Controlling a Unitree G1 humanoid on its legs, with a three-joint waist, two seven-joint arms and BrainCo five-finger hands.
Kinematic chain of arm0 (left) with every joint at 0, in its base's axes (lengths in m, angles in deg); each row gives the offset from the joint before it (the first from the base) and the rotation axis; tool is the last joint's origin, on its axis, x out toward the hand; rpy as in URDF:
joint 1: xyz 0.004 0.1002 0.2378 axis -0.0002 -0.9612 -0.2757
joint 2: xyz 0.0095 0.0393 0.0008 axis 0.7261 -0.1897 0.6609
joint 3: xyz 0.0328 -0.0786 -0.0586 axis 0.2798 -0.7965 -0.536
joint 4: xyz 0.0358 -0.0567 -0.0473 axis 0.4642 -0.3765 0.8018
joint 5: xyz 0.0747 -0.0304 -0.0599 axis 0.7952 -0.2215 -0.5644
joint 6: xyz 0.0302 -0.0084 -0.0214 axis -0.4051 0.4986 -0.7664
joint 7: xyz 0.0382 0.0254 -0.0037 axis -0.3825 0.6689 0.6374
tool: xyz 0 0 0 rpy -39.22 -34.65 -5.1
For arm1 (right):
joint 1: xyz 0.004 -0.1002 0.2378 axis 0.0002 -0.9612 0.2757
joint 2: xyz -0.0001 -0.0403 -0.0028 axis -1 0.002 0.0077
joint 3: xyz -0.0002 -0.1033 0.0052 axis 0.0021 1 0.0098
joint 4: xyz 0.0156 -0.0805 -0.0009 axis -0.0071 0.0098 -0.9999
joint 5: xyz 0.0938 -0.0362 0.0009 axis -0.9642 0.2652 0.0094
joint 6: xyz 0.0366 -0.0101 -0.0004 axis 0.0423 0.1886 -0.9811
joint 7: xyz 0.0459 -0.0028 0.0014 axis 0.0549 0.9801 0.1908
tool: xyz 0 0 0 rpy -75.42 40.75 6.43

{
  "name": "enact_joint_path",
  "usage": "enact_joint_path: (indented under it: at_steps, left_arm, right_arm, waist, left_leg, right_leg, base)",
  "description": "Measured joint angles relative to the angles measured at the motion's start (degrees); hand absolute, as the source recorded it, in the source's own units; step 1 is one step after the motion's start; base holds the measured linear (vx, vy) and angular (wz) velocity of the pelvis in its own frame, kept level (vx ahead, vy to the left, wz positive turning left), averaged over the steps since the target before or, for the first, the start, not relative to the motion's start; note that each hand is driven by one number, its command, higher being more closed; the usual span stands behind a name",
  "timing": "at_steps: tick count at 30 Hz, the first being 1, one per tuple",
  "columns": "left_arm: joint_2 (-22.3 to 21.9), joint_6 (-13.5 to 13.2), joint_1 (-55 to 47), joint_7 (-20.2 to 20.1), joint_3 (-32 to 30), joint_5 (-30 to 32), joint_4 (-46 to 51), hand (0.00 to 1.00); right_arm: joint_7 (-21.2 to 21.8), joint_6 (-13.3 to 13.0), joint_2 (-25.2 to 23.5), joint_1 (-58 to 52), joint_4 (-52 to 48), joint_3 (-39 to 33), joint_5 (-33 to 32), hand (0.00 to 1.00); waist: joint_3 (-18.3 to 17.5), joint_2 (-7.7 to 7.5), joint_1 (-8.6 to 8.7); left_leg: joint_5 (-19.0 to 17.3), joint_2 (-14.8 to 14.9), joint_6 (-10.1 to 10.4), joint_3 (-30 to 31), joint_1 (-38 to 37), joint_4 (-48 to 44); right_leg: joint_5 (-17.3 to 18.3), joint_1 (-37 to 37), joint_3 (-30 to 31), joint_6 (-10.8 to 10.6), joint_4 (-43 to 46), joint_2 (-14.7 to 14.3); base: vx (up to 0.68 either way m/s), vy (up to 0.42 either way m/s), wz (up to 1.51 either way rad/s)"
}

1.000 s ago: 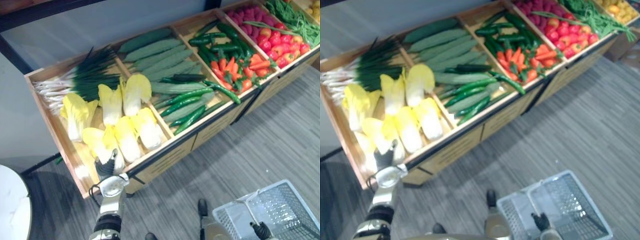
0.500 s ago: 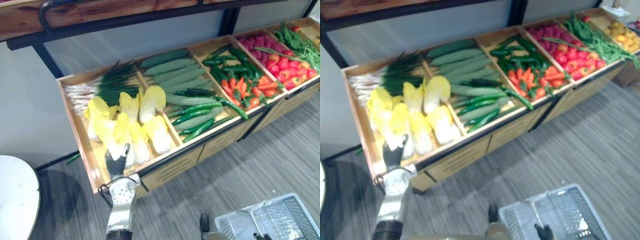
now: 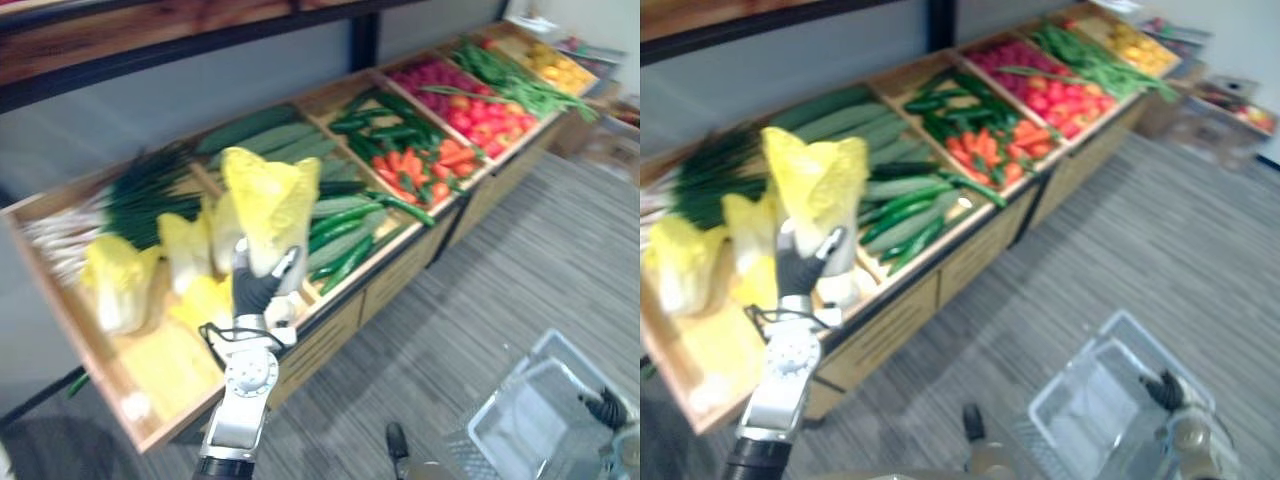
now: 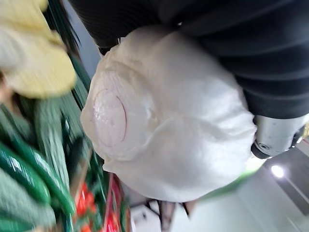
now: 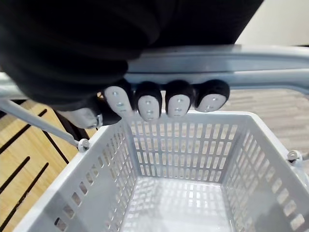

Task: Pick vegetable in the basket

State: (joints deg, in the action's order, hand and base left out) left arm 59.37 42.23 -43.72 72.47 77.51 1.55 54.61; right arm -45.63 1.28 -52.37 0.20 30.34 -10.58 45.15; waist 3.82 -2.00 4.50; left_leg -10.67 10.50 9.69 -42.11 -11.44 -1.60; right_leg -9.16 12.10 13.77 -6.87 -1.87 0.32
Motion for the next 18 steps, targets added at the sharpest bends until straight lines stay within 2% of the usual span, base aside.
enact_joint_path:
  at_steps: [4,7,9,13,14,18]
  left_arm:
    - [0.2,-0.3,0.2,-3.7,6.6,-0.7,0.8,1.00]
    - [0.9,-0.6,0.5,-5.5,10.9,-3.7,3.3,1.00]
    - [2.4,-1.5,1.7,-7.1,14.0,-5.1,5.9,1.00]
    - [4.7,-4.3,5.1,-12.1,20.1,-12.4,9.8,1.00]
    - [6.3,-5.3,6.1,-14.7,21.9,-16.4,10.1,1.00]
    - [10.8,-5.7,8.2,-20.9,28.5,-23.4,10.2,1.00]
  right_arm:
    - [0.2,-0.1,1.8,2.3,-8.0,7.1,1.7,1.00]
    - [0.6,-0.3,3.9,3.0,-15.8,11.2,1.7,1.00]
    - [1.1,-1.6,5.4,3.5,-19.3,12.2,1.7,1.00]
    - [1.6,-4.0,8.2,5.6,-25.6,16.7,1.7,1.00]
    - [1.7,-4.7,9.2,6.3,-27.0,19.0,1.7,1.00]
    - [2.8,-6.5,11.9,8.0,-29.1,25.4,1.8,1.00]
  waist:
    - [0.0,0.02,0.19]
    - [-0.2,0.26,0.05]
    - [-0.2,0.28,0.18]
    - [-0.4,0.69,-0.01]
    - [-0.7,1.04,-0.01]
    - [-1.4,2.39,0.05]
  left_leg:
    - [-2.4,0.2,0.6,-4.4,-3.1,-1.8]
    - [-3.9,0.5,1.0,-7.3,-4.0,-4.1]
    - [-4.8,1.1,1.3,-8.0,-4.1,-5.9]
    - [-6.6,2.5,1.8,-11.4,-5.1,-9.3]
    - [-7.2,3.0,2.1,-12.7,-5.4,-10.4]
    - [-9.3,4.9,2.9,-15.7,-5.7,-14.1]
  right_leg:
    - [-0.8,-0.1,6.0,-0.5,0.1,-2.5]
    - [-1.1,0.0,8.8,-0.9,0.3,-3.4]
    - [-1.1,0.1,9.2,-0.9,1.0,-3.8]
    - [-1.1,0.1,11.1,-0.9,2.4,-5.3]
    - [-1.1,0.2,11.9,-0.9,2.9,-6.0]
    - [-1.1,0.8,13.5,-0.9,3.9,-7.5]
  base:
    - [0.00,-0.026,-0.92]
    - [-0.05,-0.046,-0.55]
    - [-0.07,-0.057,-0.24]
    - [-0.05,-0.032,-0.30]
    - [-0.06,-0.030,-0.41]
    - [-0.05,-0.024,-0.31]
